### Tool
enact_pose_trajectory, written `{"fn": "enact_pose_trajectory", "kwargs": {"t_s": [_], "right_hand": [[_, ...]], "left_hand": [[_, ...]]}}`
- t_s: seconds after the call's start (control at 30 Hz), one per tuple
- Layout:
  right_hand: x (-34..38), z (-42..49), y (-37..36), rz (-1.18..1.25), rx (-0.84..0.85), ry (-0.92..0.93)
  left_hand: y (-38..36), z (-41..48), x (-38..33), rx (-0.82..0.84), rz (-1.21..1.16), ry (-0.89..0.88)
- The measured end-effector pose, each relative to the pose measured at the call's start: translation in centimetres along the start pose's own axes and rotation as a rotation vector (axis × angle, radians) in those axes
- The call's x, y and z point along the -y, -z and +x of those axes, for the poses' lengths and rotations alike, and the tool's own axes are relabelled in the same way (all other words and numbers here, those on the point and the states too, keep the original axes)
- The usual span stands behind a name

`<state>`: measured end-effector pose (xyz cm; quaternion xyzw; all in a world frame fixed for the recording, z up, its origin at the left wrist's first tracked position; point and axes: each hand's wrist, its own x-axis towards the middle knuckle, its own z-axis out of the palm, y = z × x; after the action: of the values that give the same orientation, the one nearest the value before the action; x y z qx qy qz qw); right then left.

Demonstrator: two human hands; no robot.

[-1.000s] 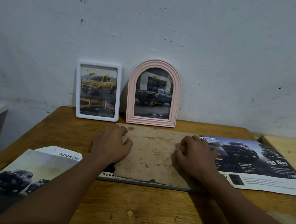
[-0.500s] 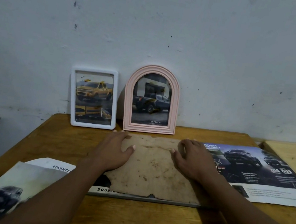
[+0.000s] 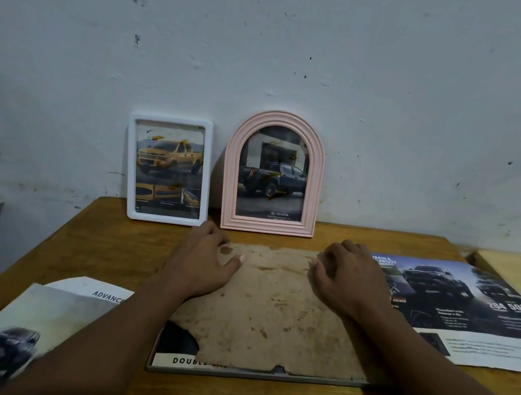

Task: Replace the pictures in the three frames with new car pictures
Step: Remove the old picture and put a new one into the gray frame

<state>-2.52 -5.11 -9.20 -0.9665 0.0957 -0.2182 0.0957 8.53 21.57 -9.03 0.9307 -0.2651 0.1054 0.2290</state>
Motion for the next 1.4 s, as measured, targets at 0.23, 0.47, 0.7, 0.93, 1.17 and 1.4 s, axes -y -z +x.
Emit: {"fn": "enact_pose_trajectory", "kwargs": {"t_s": [0.23,0.47,0.7,0.93,1.17,1.4], "right_hand": [[-0.5,0.3,-0.3,0.053,-0.003,-0.014],[-1.2,0.8,-0.2,0.143,0.072,-0.01],[-1.1,0.8,0.1,0.223,-0.042,-0.028],[-0.7,0.9,0.5,0.192,-0.043,-0.037],[-1.0,0.6,1.6,0.165,0.038,-0.066],[-0.3,-1.3,2.5,0.051,0.131,-0.211]], "left_hand": [[-0.2,-0.4,-0.1,-0.044,-0.179,0.051],[-0.1,-0.6,-0.1,-0.108,-0.345,0.071],[0.2,-0.3,0.5,-0.103,-0.596,0.257],[0.4,-0.6,-0.1,-0.209,-0.53,0.238],[0.8,-0.9,-0.3,-0.245,-0.583,0.269],[1.4,-1.0,-0.2,-0.202,-0.497,0.362]]}}
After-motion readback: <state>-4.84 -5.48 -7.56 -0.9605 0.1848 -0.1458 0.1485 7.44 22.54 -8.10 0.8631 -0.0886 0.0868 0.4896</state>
